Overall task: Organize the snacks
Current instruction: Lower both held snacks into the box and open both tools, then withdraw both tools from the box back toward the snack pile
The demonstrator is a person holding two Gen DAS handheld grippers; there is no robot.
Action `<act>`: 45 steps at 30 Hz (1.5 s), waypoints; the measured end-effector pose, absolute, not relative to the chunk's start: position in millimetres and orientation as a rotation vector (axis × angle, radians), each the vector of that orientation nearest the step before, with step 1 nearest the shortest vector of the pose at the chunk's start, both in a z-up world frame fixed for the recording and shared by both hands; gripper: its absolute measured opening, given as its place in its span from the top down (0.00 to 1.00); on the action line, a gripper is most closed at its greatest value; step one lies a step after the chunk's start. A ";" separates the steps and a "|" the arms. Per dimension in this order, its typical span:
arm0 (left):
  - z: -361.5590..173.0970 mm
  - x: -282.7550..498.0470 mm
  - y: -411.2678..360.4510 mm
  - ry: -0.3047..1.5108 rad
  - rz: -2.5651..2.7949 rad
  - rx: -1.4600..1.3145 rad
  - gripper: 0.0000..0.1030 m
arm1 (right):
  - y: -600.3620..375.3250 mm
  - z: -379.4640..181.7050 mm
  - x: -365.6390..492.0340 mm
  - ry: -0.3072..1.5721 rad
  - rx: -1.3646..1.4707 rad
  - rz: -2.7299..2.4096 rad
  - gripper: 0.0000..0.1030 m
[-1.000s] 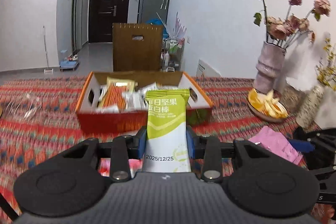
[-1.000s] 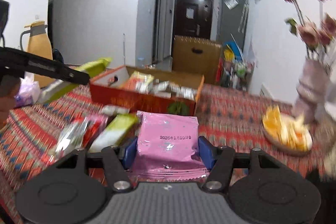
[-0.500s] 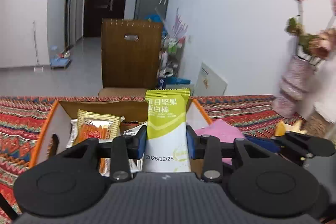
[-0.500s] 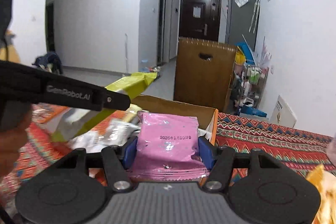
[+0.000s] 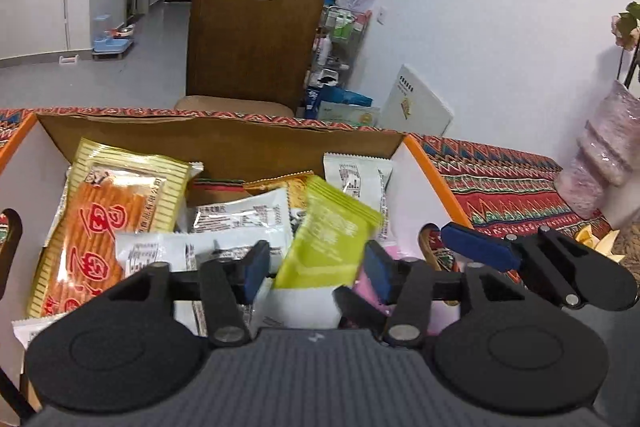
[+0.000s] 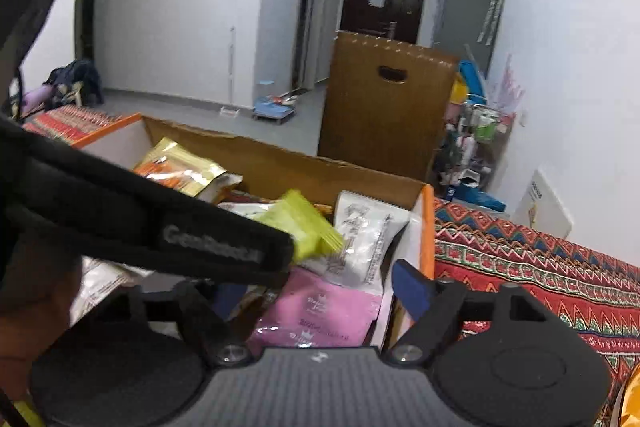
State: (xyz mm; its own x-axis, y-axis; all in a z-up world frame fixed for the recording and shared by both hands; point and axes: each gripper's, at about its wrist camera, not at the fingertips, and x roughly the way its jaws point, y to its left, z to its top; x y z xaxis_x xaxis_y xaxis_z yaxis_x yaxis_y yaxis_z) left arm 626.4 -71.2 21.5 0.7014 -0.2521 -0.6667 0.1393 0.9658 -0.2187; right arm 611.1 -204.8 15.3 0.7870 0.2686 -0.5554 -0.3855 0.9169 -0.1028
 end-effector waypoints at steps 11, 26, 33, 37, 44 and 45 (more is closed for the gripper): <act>101.1 564.4 -33.6 0.609 -0.215 -0.125 0.23 | -237.6 69.5 555.8 0.457 -0.191 0.280 0.17; 142.3 344.0 -2.5 0.428 -0.206 0.085 0.06 | -265.6 122.6 350.3 0.369 -0.176 0.276 0.05; 105.7 215.6 12.4 0.374 -0.134 0.109 0.02 | -271.7 99.1 253.2 0.398 -0.133 0.267 0.05; 86.8 165.4 19.9 0.392 -0.103 0.060 0.00 | -271.7 72.2 205.4 0.451 -0.072 0.231 0.05; 57.4 114.1 32.8 0.471 -0.060 0.010 0.00 | -266.6 19.8 146.3 0.556 -0.028 0.186 0.05; 53.3 109.2 32.9 0.480 -0.060 0.015 0.00 | -265.7 13.8 136.8 0.561 -0.016 0.192 0.05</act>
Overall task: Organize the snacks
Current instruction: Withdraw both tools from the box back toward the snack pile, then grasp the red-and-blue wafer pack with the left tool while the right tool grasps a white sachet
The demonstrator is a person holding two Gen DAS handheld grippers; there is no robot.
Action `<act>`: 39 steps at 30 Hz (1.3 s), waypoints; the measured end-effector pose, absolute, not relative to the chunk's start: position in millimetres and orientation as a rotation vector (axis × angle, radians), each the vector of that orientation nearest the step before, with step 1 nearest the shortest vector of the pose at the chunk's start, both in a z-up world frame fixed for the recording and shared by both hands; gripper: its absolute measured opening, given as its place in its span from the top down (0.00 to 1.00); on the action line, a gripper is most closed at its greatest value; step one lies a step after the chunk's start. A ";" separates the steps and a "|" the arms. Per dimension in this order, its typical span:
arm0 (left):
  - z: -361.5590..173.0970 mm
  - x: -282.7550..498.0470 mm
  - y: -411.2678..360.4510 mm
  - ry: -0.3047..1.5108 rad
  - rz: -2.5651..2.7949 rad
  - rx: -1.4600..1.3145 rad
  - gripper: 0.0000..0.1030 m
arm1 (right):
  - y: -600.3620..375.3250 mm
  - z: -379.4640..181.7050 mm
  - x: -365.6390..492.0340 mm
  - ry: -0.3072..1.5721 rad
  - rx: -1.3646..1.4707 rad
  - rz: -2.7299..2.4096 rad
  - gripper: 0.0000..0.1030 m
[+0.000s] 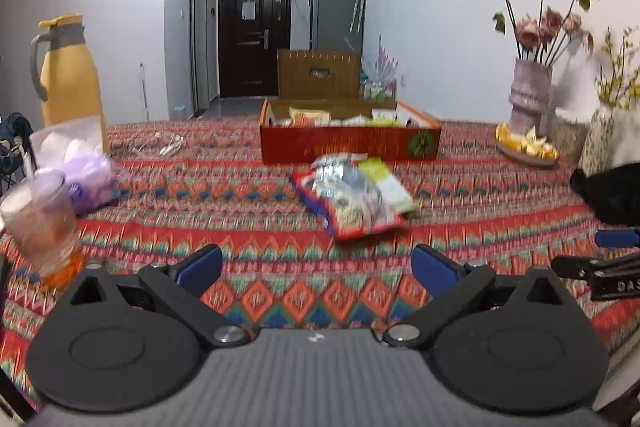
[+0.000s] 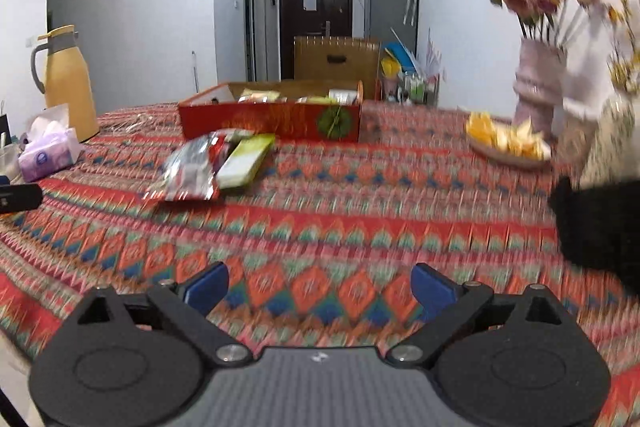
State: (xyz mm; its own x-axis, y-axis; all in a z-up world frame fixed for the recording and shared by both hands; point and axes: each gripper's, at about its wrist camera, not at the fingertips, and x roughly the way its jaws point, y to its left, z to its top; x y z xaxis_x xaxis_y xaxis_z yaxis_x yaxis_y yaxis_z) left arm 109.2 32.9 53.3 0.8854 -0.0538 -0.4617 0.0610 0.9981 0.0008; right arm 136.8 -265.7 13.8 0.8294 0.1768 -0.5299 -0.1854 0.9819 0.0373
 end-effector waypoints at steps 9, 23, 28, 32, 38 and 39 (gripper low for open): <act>31.1 94.0 21.9 0.551 -0.088 0.011 0.00 | -257.2 -9.9 101.1 0.597 -0.014 0.191 0.05; 27.1 245.6 -14.8 0.611 -0.099 -0.039 0.00 | -268.7 -1.4 145.9 0.597 0.004 0.160 0.05; 14.7 320.9 -17.1 0.629 -0.064 0.008 0.01 | -265.6 6.6 179.9 0.589 -0.022 0.152 0.05; 6.4 349.0 -1.4 0.676 -0.075 -0.007 0.30 | -253.8 18.2 217.8 0.575 -0.044 0.184 0.05; 12.8 326.9 53.7 0.641 -0.071 -0.097 0.63 | -212.7 38.9 297.7 0.545 -0.042 0.330 0.05; 14.1 322.8 64.7 0.630 -0.064 -0.117 0.63 | -203.1 40.8 313.1 0.544 -0.032 0.359 0.05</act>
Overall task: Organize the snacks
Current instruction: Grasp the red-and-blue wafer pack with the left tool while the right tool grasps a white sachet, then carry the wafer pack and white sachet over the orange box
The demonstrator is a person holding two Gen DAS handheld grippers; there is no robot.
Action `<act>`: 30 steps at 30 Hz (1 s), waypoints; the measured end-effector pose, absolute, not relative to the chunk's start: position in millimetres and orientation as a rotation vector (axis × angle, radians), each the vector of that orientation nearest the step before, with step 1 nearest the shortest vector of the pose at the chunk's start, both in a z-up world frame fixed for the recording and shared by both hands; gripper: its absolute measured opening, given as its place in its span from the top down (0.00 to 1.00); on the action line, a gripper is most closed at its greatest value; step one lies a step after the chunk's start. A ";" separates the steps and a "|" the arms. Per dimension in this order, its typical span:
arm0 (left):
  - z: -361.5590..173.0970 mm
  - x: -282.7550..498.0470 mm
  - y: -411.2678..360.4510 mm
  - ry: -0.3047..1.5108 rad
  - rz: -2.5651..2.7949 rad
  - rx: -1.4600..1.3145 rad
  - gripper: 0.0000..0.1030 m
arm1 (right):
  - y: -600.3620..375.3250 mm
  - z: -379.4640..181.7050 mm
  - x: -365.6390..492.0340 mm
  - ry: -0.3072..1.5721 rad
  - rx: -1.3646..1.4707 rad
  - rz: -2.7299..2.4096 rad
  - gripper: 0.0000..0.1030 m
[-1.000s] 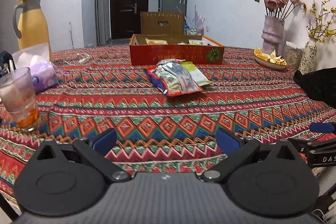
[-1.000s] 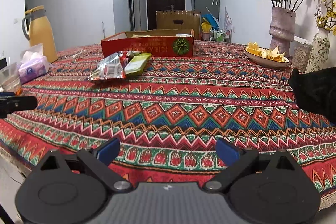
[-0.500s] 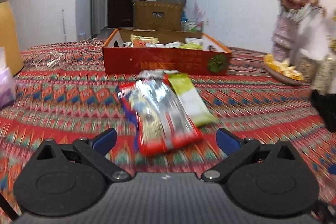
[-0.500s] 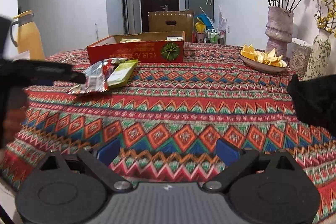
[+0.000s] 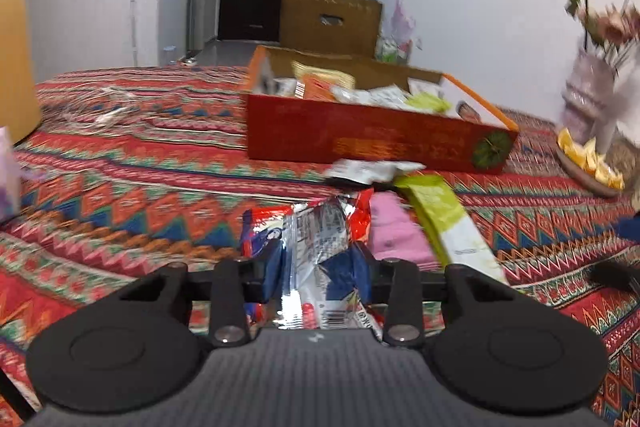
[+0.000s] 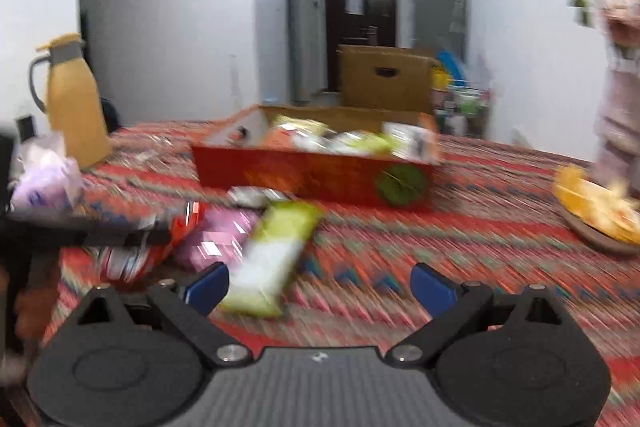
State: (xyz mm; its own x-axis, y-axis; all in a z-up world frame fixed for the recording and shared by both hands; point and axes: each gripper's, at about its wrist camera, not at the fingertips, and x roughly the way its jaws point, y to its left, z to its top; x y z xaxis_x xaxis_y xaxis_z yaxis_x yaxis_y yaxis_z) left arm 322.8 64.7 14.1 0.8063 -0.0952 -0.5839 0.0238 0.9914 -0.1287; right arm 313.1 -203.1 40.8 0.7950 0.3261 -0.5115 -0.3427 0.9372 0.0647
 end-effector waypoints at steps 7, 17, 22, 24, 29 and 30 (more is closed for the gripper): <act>12.7 319.3 108.3 0.608 0.013 -0.195 0.60 | -106.1 24.1 433.3 0.630 -0.079 0.468 0.09; 8.8 319.0 121.5 0.585 0.071 -0.239 0.14 | -77.9 -9.4 497.2 0.767 -0.094 0.425 0.31; -1.9 330.3 127.7 0.680 0.096 -0.256 0.16 | -82.3 -3.4 485.8 0.724 -0.109 0.456 0.58; -4.4 330.3 125.9 0.682 0.095 -0.238 0.25 | -84.0 2.7 481.2 0.704 -0.105 0.463 0.74; -4.2 319.6 107.9 0.669 0.067 -0.169 0.42 | -101.0 23.0 446.6 0.625 -0.112 0.469 0.82; -3.1 314.5 103.2 0.674 0.068 -0.158 0.42 | -107.5 27.3 434.2 0.609 -0.124 0.464 0.82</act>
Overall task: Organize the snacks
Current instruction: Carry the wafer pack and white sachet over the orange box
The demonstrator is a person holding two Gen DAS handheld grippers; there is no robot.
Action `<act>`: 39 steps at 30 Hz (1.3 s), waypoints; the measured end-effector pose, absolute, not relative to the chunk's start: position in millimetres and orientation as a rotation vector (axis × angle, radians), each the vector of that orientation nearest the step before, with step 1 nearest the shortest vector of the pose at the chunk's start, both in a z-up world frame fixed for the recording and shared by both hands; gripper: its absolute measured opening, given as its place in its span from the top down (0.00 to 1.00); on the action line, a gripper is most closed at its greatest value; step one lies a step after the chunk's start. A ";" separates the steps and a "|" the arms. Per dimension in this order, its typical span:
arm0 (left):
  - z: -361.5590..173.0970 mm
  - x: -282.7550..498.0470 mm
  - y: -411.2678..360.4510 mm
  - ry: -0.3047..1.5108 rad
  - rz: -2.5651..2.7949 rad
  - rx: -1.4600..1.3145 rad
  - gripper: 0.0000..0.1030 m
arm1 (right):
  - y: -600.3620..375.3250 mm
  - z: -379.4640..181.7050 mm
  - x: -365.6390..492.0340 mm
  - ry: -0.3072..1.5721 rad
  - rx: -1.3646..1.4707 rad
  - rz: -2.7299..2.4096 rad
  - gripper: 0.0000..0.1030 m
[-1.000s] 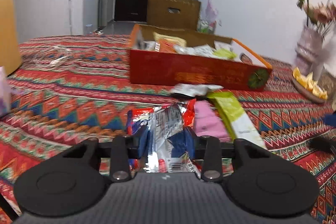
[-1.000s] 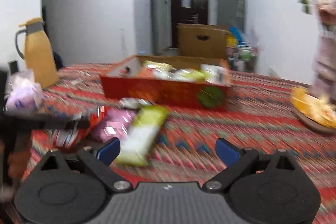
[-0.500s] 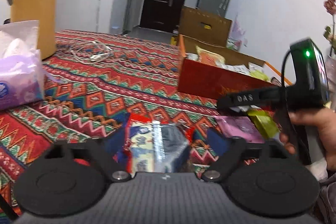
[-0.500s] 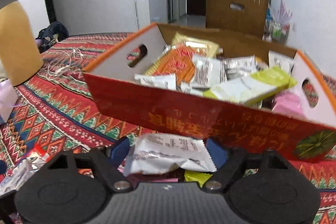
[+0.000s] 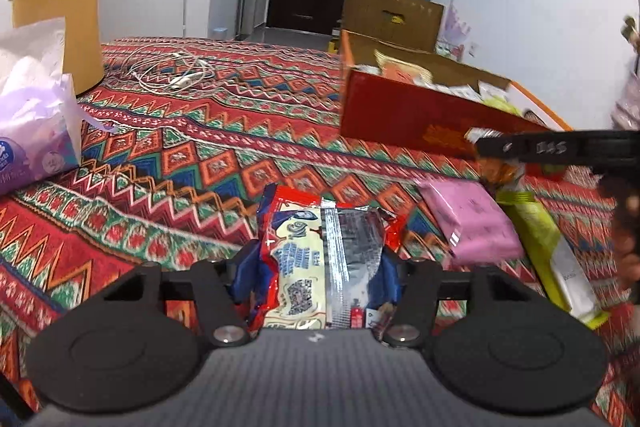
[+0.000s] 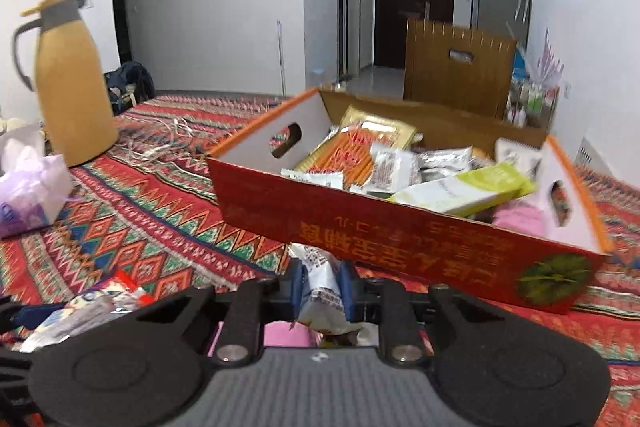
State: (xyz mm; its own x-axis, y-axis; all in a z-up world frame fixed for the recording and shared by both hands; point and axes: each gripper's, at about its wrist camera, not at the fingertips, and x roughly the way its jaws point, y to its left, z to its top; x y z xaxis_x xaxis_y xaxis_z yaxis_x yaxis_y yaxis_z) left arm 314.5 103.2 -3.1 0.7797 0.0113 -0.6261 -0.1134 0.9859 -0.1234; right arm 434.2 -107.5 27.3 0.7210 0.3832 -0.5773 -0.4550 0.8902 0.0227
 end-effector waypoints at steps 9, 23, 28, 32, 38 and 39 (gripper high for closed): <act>29.0 223.6 62.3 0.652 -0.031 -0.194 0.42 | -180.8 39.5 289.8 0.542 -0.135 0.432 0.82; 45.5 166.3 -7.2 0.651 -0.134 -0.112 0.42 | -253.6 12.0 156.0 0.599 0.005 0.336 0.82; 49.0 162.7 -10.9 0.647 -0.128 -0.103 0.42 | -259.4 13.2 148.5 0.583 0.018 0.342 0.82; 53.6 167.2 -11.6 0.639 -0.127 -0.096 0.42 | -259.5 15.7 154.7 0.576 0.021 0.355 0.82; 63.3 195.2 -3.1 0.618 -0.122 -0.105 0.42 | -255.6 25.2 184.4 0.549 -0.001 0.367 0.82; 66.2 203.3 -1.6 0.609 -0.126 -0.104 0.42 | -255.3 28.9 191.8 0.540 -0.007 0.369 0.82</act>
